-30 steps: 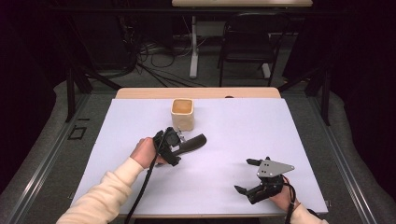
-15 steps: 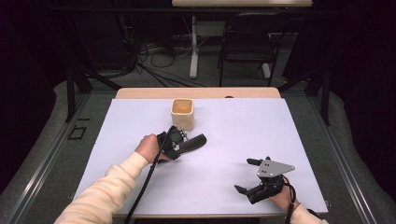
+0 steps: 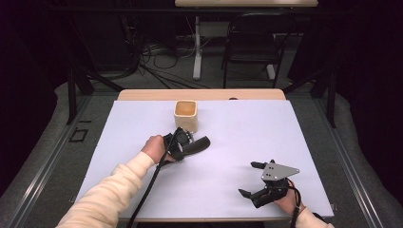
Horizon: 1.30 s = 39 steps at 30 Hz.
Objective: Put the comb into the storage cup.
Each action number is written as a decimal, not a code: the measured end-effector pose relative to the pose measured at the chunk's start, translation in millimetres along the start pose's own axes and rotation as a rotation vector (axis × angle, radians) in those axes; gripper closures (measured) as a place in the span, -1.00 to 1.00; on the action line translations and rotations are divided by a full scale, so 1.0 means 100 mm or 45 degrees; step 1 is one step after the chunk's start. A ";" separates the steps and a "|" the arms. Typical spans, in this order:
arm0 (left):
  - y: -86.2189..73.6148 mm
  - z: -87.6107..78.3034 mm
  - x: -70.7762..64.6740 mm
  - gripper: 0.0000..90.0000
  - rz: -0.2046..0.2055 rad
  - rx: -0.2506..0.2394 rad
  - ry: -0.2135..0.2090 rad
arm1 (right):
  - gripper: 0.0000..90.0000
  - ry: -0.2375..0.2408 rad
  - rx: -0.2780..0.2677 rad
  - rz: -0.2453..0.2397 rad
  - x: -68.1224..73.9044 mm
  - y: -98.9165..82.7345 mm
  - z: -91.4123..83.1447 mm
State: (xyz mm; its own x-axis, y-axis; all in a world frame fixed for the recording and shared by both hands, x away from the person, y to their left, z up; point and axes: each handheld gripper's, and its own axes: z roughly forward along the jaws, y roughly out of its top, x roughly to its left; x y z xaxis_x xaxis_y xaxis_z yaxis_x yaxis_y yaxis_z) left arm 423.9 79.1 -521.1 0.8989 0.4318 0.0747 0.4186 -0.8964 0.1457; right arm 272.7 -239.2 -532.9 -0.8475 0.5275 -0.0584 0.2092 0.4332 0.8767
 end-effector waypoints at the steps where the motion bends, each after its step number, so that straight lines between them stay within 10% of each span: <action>1: 0.00 0.00 0.00 0.53 0.003 0.001 0.002 | -1.00 0.002 0.009 -0.004 0.00 0.00 0.00; 19: -0.01 0.01 0.01 0.61 -0.020 -0.016 0.003 | -1.00 0.006 0.018 -0.007 0.01 0.00 0.01; 39: -0.27 -0.12 -0.02 0.61 -0.111 -0.257 -0.050 | -1.00 0.002 0.024 -0.008 0.00 0.00 0.01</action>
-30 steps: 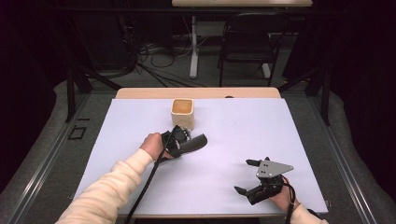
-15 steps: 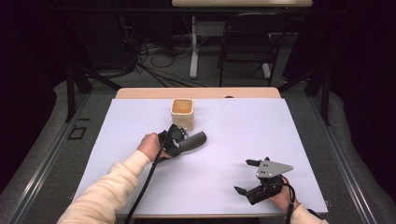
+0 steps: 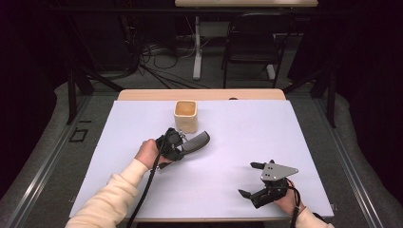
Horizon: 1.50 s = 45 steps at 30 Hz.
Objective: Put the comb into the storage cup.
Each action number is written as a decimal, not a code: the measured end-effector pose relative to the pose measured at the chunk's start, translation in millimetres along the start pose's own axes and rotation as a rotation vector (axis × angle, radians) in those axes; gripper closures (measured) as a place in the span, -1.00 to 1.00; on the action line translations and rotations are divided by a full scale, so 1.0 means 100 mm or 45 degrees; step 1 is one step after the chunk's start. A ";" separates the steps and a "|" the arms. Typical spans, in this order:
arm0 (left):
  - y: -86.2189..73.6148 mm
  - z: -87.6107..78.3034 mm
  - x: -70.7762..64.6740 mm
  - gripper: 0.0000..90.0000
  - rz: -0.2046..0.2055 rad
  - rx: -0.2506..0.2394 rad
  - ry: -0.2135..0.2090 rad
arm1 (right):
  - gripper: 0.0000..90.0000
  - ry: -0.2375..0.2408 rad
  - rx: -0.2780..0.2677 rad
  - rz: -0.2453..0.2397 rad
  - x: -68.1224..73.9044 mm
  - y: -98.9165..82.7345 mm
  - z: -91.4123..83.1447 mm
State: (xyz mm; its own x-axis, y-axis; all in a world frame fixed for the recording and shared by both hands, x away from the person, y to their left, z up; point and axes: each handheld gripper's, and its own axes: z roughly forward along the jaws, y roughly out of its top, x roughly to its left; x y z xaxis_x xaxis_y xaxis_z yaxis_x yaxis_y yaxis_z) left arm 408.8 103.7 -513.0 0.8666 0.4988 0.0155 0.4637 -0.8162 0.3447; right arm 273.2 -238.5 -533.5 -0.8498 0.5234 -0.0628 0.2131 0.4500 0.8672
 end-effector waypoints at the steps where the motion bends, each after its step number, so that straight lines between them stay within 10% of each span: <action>1: -0.01 -0.01 0.00 0.61 -0.007 -0.014 0.000 | -1.00 0.000 -0.001 0.002 0.00 0.00 0.00; 45: -0.21 -0.24 -0.02 0.61 -0.048 -0.333 0.052 | -1.00 -0.021 -0.003 -0.016 0.00 0.00 -0.01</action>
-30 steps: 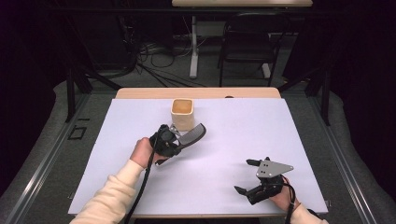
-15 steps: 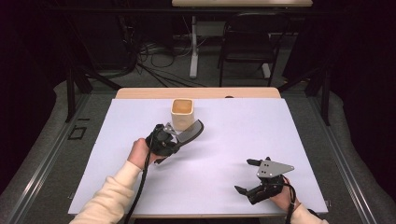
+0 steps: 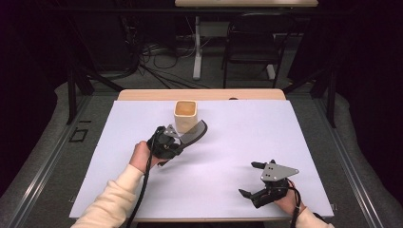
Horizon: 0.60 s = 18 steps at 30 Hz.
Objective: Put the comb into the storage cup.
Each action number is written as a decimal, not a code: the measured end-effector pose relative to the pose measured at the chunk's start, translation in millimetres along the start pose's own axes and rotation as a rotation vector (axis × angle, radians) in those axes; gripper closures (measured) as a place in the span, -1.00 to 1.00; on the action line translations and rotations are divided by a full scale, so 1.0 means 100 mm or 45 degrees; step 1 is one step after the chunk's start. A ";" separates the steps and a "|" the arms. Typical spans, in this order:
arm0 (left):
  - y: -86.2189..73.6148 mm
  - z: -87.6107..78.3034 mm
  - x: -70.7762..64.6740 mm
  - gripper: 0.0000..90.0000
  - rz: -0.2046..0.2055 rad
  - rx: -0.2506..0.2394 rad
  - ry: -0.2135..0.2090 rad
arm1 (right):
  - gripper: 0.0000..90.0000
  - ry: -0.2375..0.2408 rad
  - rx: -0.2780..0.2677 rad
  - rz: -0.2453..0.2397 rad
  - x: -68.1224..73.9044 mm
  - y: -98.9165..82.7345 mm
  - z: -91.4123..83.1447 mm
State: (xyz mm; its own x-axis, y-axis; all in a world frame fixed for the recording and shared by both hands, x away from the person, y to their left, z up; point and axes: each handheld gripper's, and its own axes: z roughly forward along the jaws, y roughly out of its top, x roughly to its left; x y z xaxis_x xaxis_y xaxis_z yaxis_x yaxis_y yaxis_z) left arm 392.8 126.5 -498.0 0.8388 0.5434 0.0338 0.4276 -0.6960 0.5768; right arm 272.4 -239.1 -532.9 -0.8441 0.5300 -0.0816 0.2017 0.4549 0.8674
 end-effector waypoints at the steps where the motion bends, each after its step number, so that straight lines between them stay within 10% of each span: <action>1: 0.00 -0.01 0.00 0.61 0.004 -0.001 0.004 | -1.00 -0.001 -0.001 -0.001 0.00 0.00 0.00; 18: -0.01 -0.07 0.02 0.61 -0.011 -0.100 0.048 | -1.00 -0.008 -0.004 0.004 -0.01 0.00 0.00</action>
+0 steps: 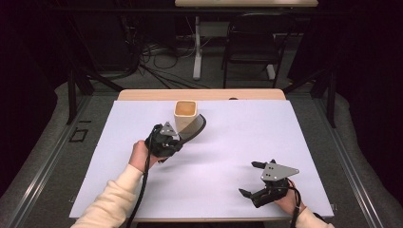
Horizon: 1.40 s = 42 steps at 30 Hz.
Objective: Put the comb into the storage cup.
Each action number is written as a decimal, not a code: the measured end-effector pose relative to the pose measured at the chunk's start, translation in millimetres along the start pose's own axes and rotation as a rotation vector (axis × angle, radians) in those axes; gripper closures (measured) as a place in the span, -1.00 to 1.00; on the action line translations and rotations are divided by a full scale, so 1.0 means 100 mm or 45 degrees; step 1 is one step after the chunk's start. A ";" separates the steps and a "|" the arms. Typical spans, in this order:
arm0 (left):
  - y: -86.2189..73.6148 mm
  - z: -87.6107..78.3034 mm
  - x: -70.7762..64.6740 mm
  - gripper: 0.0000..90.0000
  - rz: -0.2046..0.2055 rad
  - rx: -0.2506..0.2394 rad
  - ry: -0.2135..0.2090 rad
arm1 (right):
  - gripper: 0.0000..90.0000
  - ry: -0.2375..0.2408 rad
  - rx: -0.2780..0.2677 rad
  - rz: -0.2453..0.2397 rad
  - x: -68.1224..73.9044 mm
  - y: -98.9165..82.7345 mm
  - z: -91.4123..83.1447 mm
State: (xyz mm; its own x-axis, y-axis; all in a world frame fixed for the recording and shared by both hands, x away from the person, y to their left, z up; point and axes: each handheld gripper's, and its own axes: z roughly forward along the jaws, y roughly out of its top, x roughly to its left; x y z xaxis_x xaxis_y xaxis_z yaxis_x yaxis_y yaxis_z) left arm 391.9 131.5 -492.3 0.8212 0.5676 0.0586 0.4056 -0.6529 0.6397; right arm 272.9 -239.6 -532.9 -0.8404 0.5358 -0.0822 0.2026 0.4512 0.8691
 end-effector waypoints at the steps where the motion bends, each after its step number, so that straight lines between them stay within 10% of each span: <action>1: 0.00 -0.01 0.00 0.61 -0.007 -0.009 0.003 | -1.00 0.001 0.005 0.000 0.00 0.00 0.00; 42: -0.06 -0.14 0.15 0.61 -0.083 -0.214 0.076 | -1.00 0.013 0.003 0.002 0.00 0.00 0.00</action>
State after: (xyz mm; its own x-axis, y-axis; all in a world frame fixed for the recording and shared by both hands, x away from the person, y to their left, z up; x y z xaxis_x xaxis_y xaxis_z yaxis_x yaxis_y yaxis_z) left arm 395.9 150.4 -484.9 0.7681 0.6379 0.0555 0.3802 -0.5241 0.7621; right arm 272.7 -239.4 -533.2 -0.8451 0.5291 -0.0761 0.2049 0.4521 0.8681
